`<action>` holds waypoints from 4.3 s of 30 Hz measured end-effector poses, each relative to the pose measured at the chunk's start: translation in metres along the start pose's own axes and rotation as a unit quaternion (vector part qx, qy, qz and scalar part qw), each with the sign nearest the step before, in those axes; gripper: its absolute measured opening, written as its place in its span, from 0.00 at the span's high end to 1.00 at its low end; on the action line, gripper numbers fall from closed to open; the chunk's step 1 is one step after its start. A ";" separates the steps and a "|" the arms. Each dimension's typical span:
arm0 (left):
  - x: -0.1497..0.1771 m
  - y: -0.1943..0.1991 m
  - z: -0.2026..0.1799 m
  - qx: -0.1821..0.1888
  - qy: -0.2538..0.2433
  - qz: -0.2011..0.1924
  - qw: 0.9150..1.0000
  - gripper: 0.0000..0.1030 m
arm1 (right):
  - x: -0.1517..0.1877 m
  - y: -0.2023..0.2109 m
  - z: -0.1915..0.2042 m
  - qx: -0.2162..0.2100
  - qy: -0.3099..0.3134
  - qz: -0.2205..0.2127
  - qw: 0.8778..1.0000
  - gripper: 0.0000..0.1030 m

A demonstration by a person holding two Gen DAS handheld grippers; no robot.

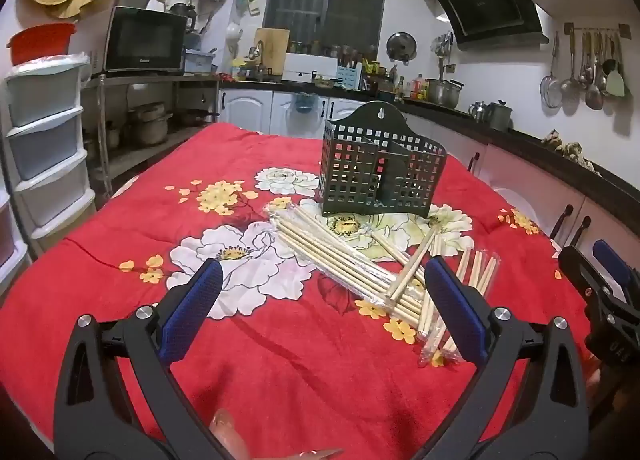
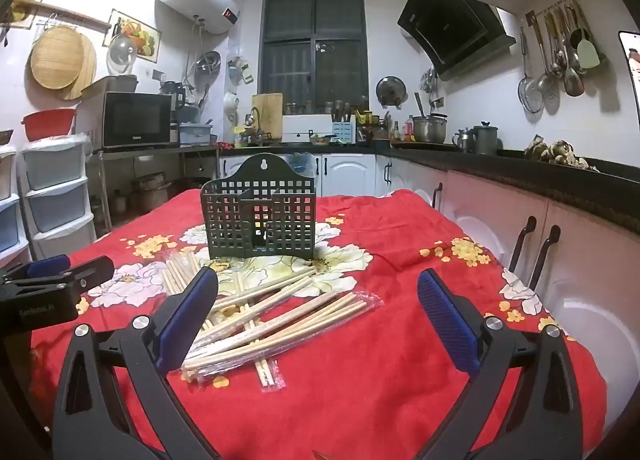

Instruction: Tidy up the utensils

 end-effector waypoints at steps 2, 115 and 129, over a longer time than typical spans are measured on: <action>-0.001 0.001 0.000 -0.002 0.002 -0.006 1.000 0.09 | 0.000 0.000 0.000 0.000 0.000 0.001 1.000 0.06; -0.042 -0.167 0.038 0.100 0.041 0.216 0.970 0.36 | 0.012 -0.183 0.028 -0.088 0.020 0.284 0.955 0.44; -0.033 -0.217 0.059 0.102 0.071 0.260 0.958 0.53 | 0.035 -0.224 0.021 -0.093 -0.005 0.342 0.935 0.57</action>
Point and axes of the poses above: each gripper's, at about its wrist camera, not at the fingertips, and y roughly against the way its jaws point, z to its left, x to its underside, the point moved 9 cm from there along -y, roughly the way its jaws point, and after that the axes turned 7 degrees about x, right-handed, at the moved point
